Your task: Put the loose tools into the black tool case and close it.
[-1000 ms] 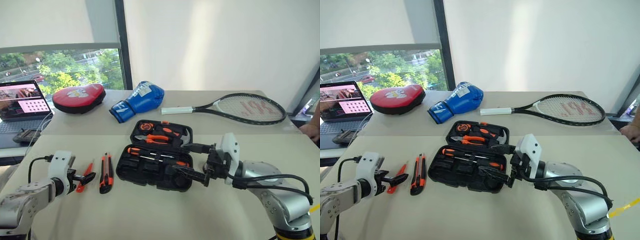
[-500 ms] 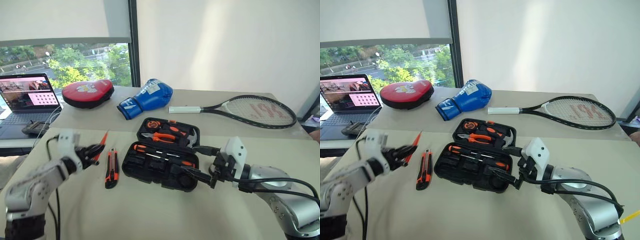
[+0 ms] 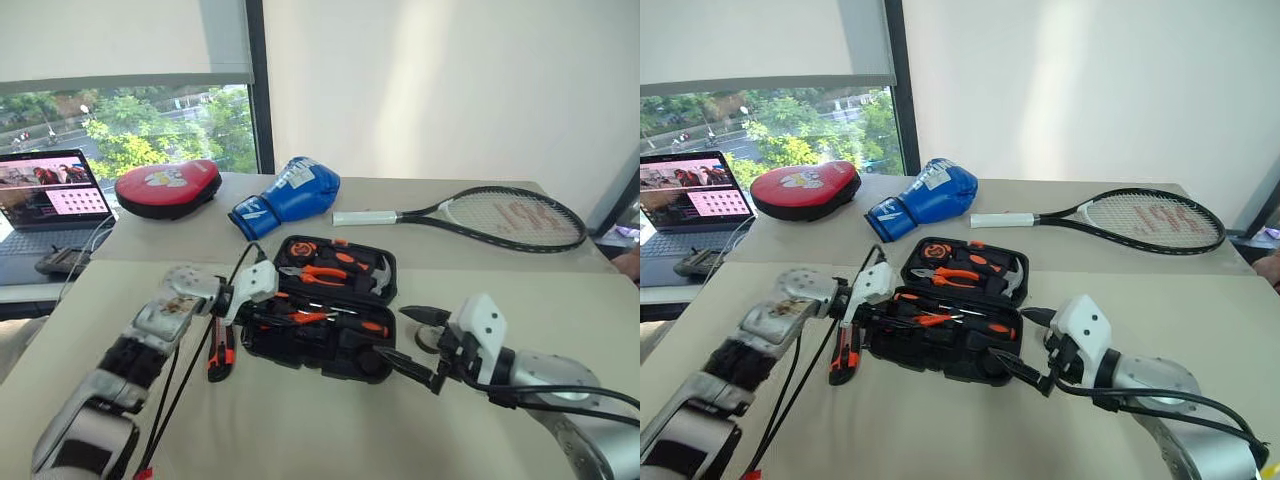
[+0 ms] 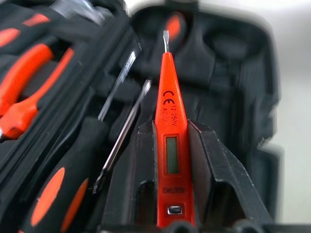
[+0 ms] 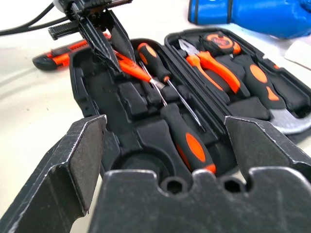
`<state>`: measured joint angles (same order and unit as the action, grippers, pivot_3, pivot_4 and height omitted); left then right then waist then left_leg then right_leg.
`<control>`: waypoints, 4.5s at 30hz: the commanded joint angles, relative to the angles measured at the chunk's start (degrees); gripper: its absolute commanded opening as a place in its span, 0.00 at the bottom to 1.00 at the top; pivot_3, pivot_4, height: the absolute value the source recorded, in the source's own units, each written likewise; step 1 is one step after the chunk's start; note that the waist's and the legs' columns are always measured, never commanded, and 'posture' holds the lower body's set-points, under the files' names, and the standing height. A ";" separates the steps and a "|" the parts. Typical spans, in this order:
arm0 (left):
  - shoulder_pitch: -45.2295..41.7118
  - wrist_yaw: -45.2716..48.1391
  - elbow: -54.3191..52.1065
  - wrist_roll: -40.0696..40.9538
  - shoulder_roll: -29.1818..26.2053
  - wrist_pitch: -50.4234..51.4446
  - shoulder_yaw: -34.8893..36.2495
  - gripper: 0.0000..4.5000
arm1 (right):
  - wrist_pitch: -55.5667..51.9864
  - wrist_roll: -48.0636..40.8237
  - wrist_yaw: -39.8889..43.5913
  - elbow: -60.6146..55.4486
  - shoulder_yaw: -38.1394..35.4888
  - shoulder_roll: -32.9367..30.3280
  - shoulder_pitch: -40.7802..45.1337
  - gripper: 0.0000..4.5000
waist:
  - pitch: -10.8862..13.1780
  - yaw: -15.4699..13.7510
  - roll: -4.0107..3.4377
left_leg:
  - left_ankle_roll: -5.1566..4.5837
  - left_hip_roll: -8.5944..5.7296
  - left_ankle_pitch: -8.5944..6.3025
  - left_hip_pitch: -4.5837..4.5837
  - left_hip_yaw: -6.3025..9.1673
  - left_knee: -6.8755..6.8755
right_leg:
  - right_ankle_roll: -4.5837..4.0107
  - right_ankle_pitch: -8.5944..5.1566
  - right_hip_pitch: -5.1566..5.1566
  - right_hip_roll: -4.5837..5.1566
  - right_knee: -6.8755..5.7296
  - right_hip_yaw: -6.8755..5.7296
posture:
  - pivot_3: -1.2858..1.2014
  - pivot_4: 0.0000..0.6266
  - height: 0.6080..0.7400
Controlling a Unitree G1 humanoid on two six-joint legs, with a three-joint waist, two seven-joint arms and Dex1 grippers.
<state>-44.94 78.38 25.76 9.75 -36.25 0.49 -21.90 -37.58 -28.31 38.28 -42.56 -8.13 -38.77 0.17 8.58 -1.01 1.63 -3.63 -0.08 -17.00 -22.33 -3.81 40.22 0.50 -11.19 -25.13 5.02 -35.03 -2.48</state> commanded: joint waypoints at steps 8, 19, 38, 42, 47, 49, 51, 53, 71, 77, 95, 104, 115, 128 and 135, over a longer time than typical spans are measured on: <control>-9.56 4.96 21.63 -9.27 6.02 -20.38 -1.08 0.10 | 1.34 0.42 -1.88 -4.92 -5.06 -1.59 -5.89 1.00 | 0.01 0.07 0.01 | -0.47 -0.05 -0.28 -0.10 -0.04 0.63 | 0.40 0.06 0.16 0.15 -0.04 0.02 | 0.52 0.24 1.00; -5.29 9.67 15.50 -7.59 3.84 -17.69 2.27 0.10 | 1.32 0.92 -1.88 -3.50 -4.24 -2.35 -4.42 1.00 | 0.01 0.44 0.01 | -0.51 -0.03 -0.31 -0.13 -0.06 0.70 | 0.53 0.06 0.12 0.14 -0.05 0.08 | 0.52 0.24 1.00; -2.33 12.15 6.46 -3.41 2.75 -10.13 5.58 0.10 | 2.41 -0.40 0.02 -3.06 -4.78 -2.62 -5.22 1.00 | 0.01 0.36 0.01 | -0.52 -0.06 -0.31 -0.16 -0.08 0.78 | 0.55 0.06 0.13 0.16 -0.09 0.10 | 0.52 0.24 1.00; -1.75 13.07 4.92 -2.19 2.29 -7.38 6.51 0.10 | 2.06 -3.77 2.07 -4.49 -5.55 -3.24 -5.74 1.00 | 0.01 0.41 0.01 | -0.51 -0.05 -0.30 -0.15 -0.08 0.77 | 0.55 0.06 0.11 0.14 -0.11 0.10 | 0.52 0.24 1.00; 0.25 13.07 4.50 -2.64 1.51 -8.45 6.29 0.10 | 1.83 -6.12 3.03 -5.16 -5.96 -4.15 -5.38 1.00 | 0.00 0.33 0.01 | -0.51 -0.06 -0.30 -0.10 -0.07 0.81 | 0.55 0.06 0.16 0.16 -0.16 0.11 | 0.52 0.24 1.00; 1.18 13.04 4.10 -2.65 1.32 -8.08 6.20 0.10 | 1.35 -7.86 3.60 -5.81 -6.13 -4.74 -5.10 1.00 | 0.00 0.30 0.01 | -0.52 -0.06 -0.31 -0.08 -0.07 0.85 | 0.56 0.07 0.19 0.16 -0.17 0.12 | 0.52 0.24 1.00; 1.79 13.06 3.77 -2.75 1.18 -7.75 6.24 0.10 | 0.95 -9.31 3.72 -6.33 -6.43 -5.23 -4.86 1.00 | 0.00 0.20 0.00 | -0.52 -0.05 -0.31 -0.05 -0.07 0.89 | 0.57 0.08 0.24 0.17 -0.18 0.11 | 0.52 0.24 1.00; 2.09 12.98 4.34 -3.18 1.05 -8.28 6.23 0.10 | 0.31 -11.26 3.43 -6.79 -6.92 -5.56 -4.31 1.00 | 0.00 0.21 0.00 | -0.54 -0.05 -0.32 0.01 -0.07 0.90 | 0.57 0.08 0.30 0.18 -0.19 0.11 | 0.52 0.24 1.00; -1.29 11.28 13.55 -6.85 3.81 -14.80 5.23 0.10 | 2.39 -12.90 4.32 -6.40 -7.69 -7.66 -6.87 1.00 | -0.02 0.05 -0.03 | -0.57 -0.02 -0.34 0.43 -0.01 1.01 | 0.57 0.11 0.82 0.25 -0.20 0.09 | 0.52 0.24 1.00; -2.18 12.38 12.59 -3.89 4.41 -12.28 7.55 0.55 | 3.76 -11.74 4.55 -6.37 -8.13 -7.59 -8.54 1.00 | 0.00 0.03 0.00 | -0.60 -0.01 -0.36 0.23 0.02 1.10 | 0.61 0.13 0.71 0.22 -0.19 0.05 | 0.52 0.24 1.00; 1.08 2.14 -2.37 6.34 1.91 10.68 17.47 0.56 | 3.19 -10.97 3.72 -4.85 -5.61 -7.70 -4.80 1.00 | 0.00 0.18 0.00 | -0.65 -0.02 -0.39 0.14 0.07 1.19 | 0.66 0.15 0.67 0.24 -0.15 0.04 | 0.52 0.24 1.00; 14.31 -20.85 -22.35 4.28 7.60 23.19 18.72 0.02 | 3.16 -10.47 2.29 -4.94 -5.00 -7.32 -4.55 1.00 | 0.00 0.20 0.00 | -0.61 -0.02 -0.37 0.14 0.08 1.16 | 0.67 0.15 0.68 0.30 -0.12 0.11 | 0.52 0.24 1.00; 29.47 -24.55 -31.25 -0.67 4.83 14.99 14.04 0.02 | 3.90 -7.95 0.95 -4.00 -1.03 -5.72 -4.54 1.00 | -0.01 0.18 -0.04 | -0.49 0.00 -0.33 0.41 0.13 0.79 | 0.61 0.17 0.73 0.58 -0.10 0.19 | 0.52 0.24 1.00; 27.87 -27.32 -32.19 17.62 10.15 26.90 24.54 0.02 | 4.47 -6.44 1.04 -4.47 -0.10 -4.99 -5.79 1.00 | -0.23 0.28 -0.41 | -0.49 0.02 -0.32 0.46 0.13 0.71 | 0.54 0.17 0.73 0.51 -0.08 0.11 | 0.52 0.24 1.00; 22.93 -31.78 -31.22 15.47 8.69 32.48 23.03 0.02 | 4.66 -5.88 1.02 -4.23 0.37 -4.58 -5.52 1.00 | -0.21 -0.09 -0.38 | -0.51 -0.05 -0.32 0.44 0.13 0.78 | 0.56 0.17 0.80 0.36 -0.04 0.11 | 0.52 0.24 1.00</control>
<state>-21.70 47.38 -4.97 26.67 -27.03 32.65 2.63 -34.47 -34.35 39.35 -45.53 -7.44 -43.56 -5.66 8.37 -1.09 1.25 -4.14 -0.13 -17.33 -21.89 -3.67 40.98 1.07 -11.02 -24.34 5.36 -35.06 -2.38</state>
